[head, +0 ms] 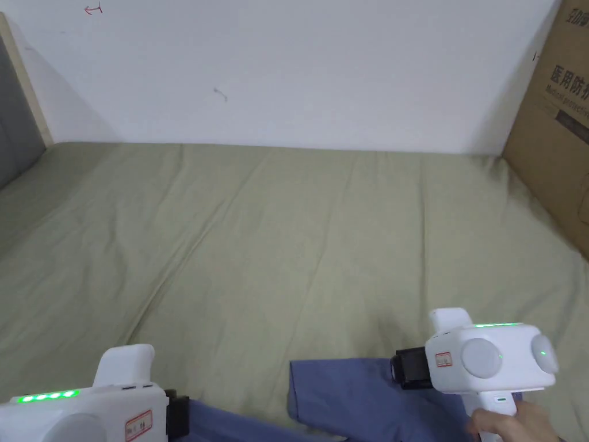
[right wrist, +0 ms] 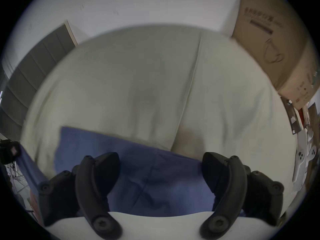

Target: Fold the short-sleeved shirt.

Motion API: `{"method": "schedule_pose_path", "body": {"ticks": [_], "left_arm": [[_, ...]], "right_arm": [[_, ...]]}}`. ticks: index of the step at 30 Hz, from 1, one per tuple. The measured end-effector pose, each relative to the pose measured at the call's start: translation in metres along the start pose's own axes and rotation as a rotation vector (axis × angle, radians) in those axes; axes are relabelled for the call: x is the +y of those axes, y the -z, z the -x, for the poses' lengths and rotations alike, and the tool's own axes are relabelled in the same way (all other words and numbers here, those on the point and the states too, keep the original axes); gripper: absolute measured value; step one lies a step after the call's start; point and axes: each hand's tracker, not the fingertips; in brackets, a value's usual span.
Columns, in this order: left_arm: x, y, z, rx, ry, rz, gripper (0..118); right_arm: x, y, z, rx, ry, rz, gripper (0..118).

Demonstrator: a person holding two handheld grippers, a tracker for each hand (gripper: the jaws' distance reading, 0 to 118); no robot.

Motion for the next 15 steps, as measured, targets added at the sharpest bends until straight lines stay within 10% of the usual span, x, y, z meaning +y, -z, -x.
{"method": "schedule_pose_path", "body": {"ticks": [5,8,15], "left_arm": [[0.001,0.01,0.004,0.002,-0.03,0.014,4],[0.0,0.008,0.002,0.014,-0.022,0.018,4],[0.014,-0.034,0.001,0.047,0.015,-0.046,4]], "right_arm": [[0.0,-0.002,-0.005,0.013,-0.02,0.006,78],[0.005,-0.014,-0.005,0.008,-0.027,0.008,5],[0.02,-0.077,-0.032,0.082,0.114,-0.098,5]]}}
